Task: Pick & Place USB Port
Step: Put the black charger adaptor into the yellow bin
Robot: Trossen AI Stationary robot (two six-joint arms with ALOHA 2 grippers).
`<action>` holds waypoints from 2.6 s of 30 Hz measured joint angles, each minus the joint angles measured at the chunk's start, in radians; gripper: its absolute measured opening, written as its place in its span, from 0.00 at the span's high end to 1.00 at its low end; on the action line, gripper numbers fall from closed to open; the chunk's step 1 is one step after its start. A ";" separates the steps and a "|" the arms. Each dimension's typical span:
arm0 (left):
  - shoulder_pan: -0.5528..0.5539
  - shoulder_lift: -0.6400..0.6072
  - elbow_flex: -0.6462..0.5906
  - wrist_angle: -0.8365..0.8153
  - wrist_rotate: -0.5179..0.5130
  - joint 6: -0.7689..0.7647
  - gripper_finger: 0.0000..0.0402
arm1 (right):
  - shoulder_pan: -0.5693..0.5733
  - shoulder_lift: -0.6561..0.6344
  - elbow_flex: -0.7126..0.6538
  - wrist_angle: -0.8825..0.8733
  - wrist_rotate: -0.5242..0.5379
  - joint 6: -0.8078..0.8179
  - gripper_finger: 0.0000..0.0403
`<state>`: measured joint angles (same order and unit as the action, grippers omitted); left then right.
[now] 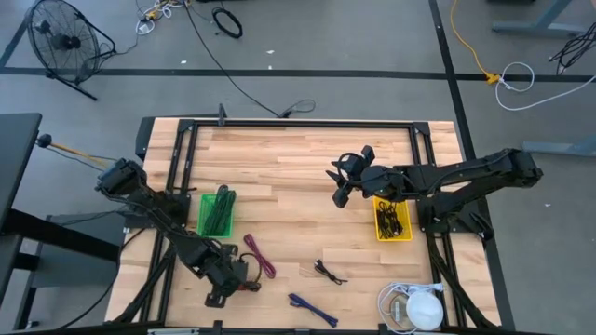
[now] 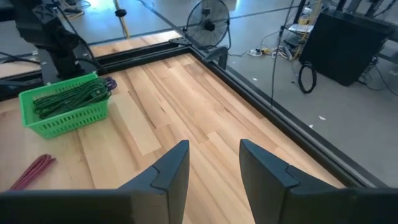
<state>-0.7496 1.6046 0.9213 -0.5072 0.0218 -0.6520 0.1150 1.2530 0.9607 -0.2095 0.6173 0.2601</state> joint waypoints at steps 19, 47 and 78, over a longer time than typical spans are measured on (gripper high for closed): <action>0.225 -0.242 0.222 -0.174 -0.685 0.394 0.97 | 0.000 0.000 0.000 -0.055 -0.056 -0.018 0.65; 0.871 -0.375 -0.296 1.221 0.082 0.736 0.97 | 0.000 0.087 0.000 0.552 -0.245 -0.318 0.65; 0.858 -0.211 -0.292 1.429 0.110 0.717 0.76 | -0.021 0.137 0.000 0.629 -0.156 -0.370 0.97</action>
<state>0.1085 1.3933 0.6289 0.9218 0.1314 0.0650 0.0937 1.3904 0.9611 0.4199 0.4617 -0.1096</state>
